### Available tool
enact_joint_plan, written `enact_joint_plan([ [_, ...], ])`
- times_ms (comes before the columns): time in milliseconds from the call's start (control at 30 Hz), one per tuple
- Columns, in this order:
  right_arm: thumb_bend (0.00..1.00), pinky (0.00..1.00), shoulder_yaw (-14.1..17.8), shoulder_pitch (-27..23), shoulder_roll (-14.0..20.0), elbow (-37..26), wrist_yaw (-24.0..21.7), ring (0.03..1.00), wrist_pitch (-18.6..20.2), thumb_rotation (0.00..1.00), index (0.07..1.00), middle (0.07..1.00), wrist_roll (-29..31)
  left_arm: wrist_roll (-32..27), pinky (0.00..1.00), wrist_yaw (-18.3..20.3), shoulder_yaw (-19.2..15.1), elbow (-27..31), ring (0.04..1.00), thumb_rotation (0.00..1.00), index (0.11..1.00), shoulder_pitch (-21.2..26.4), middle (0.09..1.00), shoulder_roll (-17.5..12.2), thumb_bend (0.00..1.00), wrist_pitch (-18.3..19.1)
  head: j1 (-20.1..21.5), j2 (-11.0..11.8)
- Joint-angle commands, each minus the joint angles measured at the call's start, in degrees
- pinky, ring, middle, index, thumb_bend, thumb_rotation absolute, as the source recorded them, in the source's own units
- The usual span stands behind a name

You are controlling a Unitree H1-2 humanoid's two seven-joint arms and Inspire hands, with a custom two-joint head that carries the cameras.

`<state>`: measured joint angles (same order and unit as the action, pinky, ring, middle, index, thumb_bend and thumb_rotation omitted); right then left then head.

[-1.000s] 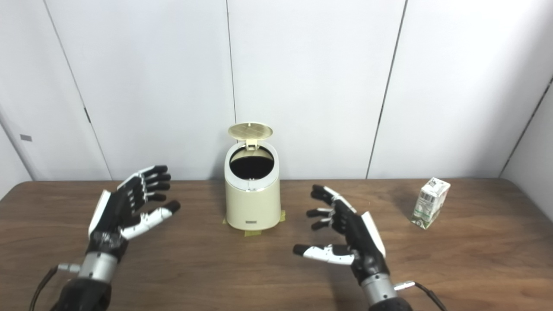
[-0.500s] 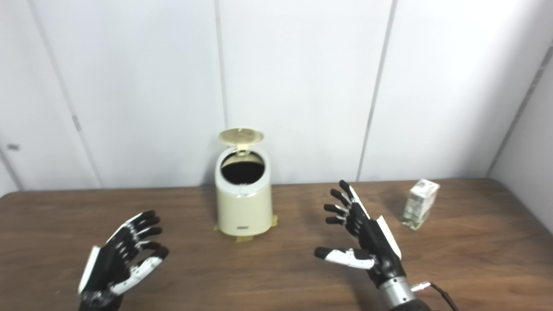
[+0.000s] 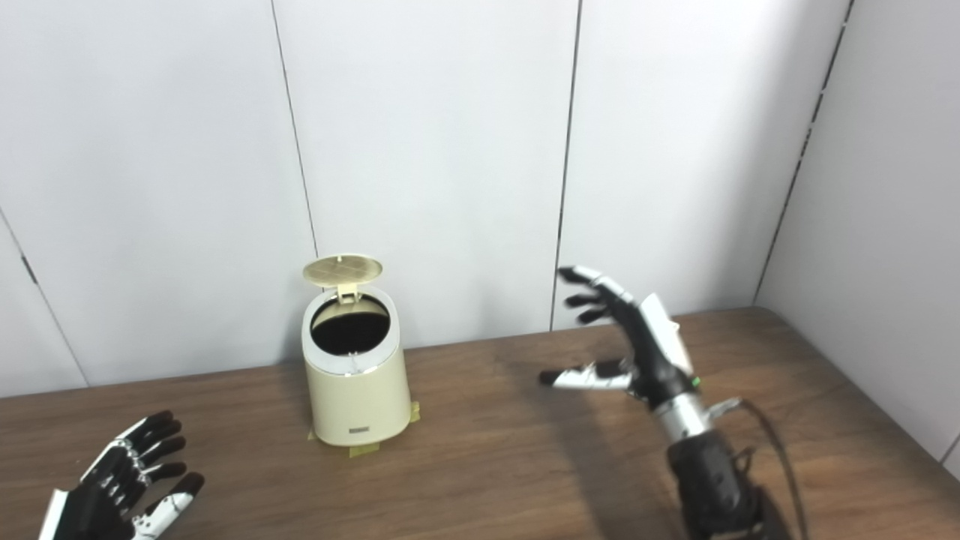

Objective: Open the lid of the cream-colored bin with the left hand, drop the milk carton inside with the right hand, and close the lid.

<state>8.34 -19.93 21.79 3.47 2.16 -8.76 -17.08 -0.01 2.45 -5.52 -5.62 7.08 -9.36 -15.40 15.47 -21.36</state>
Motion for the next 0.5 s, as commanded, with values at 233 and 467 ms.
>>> enact_joint_plan([
  [233,0.85,0.76,2.55,-5.61,7.43,3.51,1.39,0.867,4.41,0.1,0.895,0.911,-1.85,0.3,0.71,0.07,-0.38,-1.03,0.774,0.16,0.817,1.05,0.81,-1.87,0.62,-3.66,2.37,0.29],
  [467,0.93,0.82,1.06,-7.89,10.06,7.54,-0.64,0.937,12.44,0.27,0.972,0.975,-2.6,0.11,0.72,0.2,-0.35,-1.61,0.78,0.17,0.819,1.31,0.813,-2.5,0.6,-4.06,2.84,-0.24],
])
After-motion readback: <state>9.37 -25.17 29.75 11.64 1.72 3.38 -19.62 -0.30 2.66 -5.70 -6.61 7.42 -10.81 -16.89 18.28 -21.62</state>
